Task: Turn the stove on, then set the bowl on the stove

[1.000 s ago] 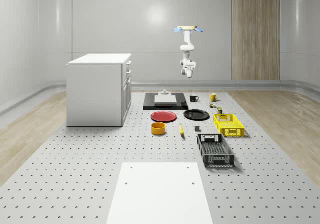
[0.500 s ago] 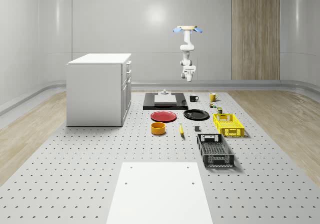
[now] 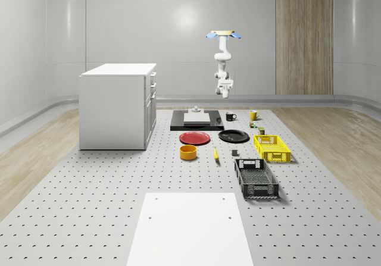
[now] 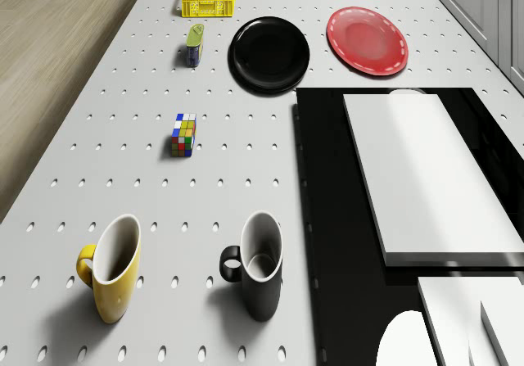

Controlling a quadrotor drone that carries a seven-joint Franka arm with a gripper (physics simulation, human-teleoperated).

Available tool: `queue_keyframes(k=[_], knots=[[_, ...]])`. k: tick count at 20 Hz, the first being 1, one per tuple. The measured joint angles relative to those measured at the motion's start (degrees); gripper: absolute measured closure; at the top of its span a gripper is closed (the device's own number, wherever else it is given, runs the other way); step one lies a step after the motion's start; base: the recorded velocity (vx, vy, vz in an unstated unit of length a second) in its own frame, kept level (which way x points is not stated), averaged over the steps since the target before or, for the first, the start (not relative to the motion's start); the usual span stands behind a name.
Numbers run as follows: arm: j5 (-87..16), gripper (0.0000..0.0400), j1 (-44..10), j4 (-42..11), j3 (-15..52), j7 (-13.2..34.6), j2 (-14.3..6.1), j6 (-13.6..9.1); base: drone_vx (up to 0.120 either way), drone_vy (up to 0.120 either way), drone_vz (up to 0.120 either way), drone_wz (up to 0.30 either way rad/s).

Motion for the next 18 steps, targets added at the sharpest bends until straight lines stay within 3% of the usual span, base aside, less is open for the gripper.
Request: queue_keyframes(k=[5, 13, 18], knots=[[0.01, 0.0000, -0.04, 0.16, 0.03, -0.02, -0.02, 0.04, 0.016, -0.104, 0.000, 0.000], [-0.01, 0.0000, -0.09, 0.04, 0.08, -0.03, -0.21, 0.32, 0.120, -0.120, 0.000, 0.000], [-0.08, 0.0000, -0.13, -0.09, 0.14, -0.04, -0.35, 0.52, 0.000, -0.120, 0.000, 0.000]])
